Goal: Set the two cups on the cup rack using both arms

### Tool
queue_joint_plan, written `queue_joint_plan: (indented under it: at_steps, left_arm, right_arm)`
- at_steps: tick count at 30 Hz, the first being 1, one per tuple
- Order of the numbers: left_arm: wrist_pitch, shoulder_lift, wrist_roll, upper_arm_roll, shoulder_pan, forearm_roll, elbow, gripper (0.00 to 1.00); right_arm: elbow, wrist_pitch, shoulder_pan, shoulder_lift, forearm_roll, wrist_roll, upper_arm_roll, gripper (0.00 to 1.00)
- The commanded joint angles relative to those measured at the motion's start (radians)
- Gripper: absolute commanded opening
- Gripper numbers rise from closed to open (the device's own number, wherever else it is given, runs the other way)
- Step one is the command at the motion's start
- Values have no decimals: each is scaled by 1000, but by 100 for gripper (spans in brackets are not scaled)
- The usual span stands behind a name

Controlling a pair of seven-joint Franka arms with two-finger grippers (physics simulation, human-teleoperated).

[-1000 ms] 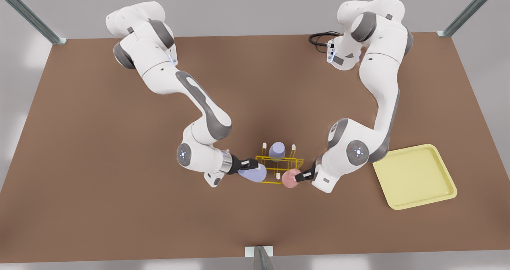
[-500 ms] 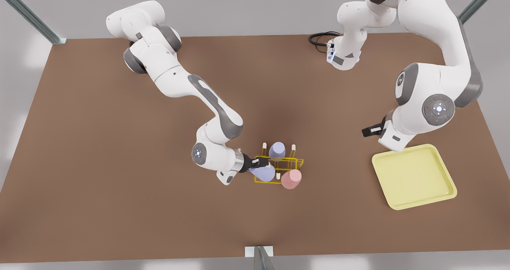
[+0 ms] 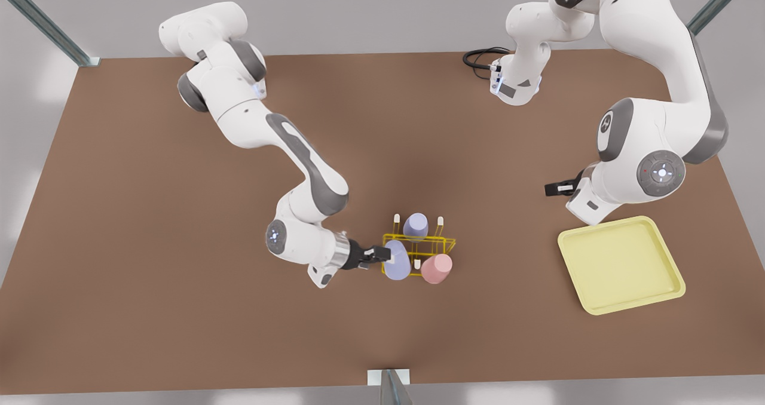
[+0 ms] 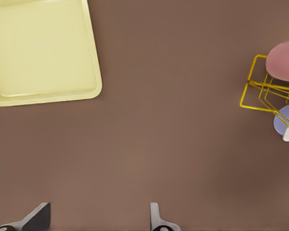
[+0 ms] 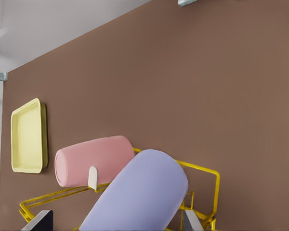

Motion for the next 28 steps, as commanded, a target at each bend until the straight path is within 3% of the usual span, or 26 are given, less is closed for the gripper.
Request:
queue_joint_plan:
  at_steps: [1,3,4,6,8,9,11,13,15,17,28]
  left_arm:
    - [-7,-1,110,0,0,0,0,100]
    - [-7,-1,110,0,2,0,0,100]
    - [-7,-1,110,0,2,0,0,100]
    - [-7,1,110,0,2,0,0,100]
    - [-8,1,110,0,5,2,2,100]
    - [-8,1,110,0,12,5,2,100]
    - [-27,4,108,0,14,3,0,100]
    - [-27,5,108,0,14,5,0,100]
    - [-28,10,108,-2,11,3,0,100]
    - [-28,11,108,-2,9,3,0,100]
    - [-30,16,108,-2,9,3,-1,100]
  right_arm:
    - [14,-116,-15,-14,-1,-14,-6,100]
    - [0,-248,-63,-79,-90,-15,-12,100]
    - [-28,-289,-101,-82,-295,-43,-3,100]
    - [-51,-426,-208,-80,-509,-215,-8,100]
    - [-78,-441,-299,-79,-708,-337,-18,100]
    - [-63,-487,-314,-99,-724,-376,-21,100]
    - [-63,-531,-326,-277,-707,-397,-34,100]
    - [-121,-700,-308,-502,-710,-399,-43,100]
    - [-364,-697,-310,-771,-619,-383,-112,100]
    - [-545,-662,-310,-912,-601,-383,-144,100]
    - [-599,-631,-320,-939,-618,-382,-187,100]
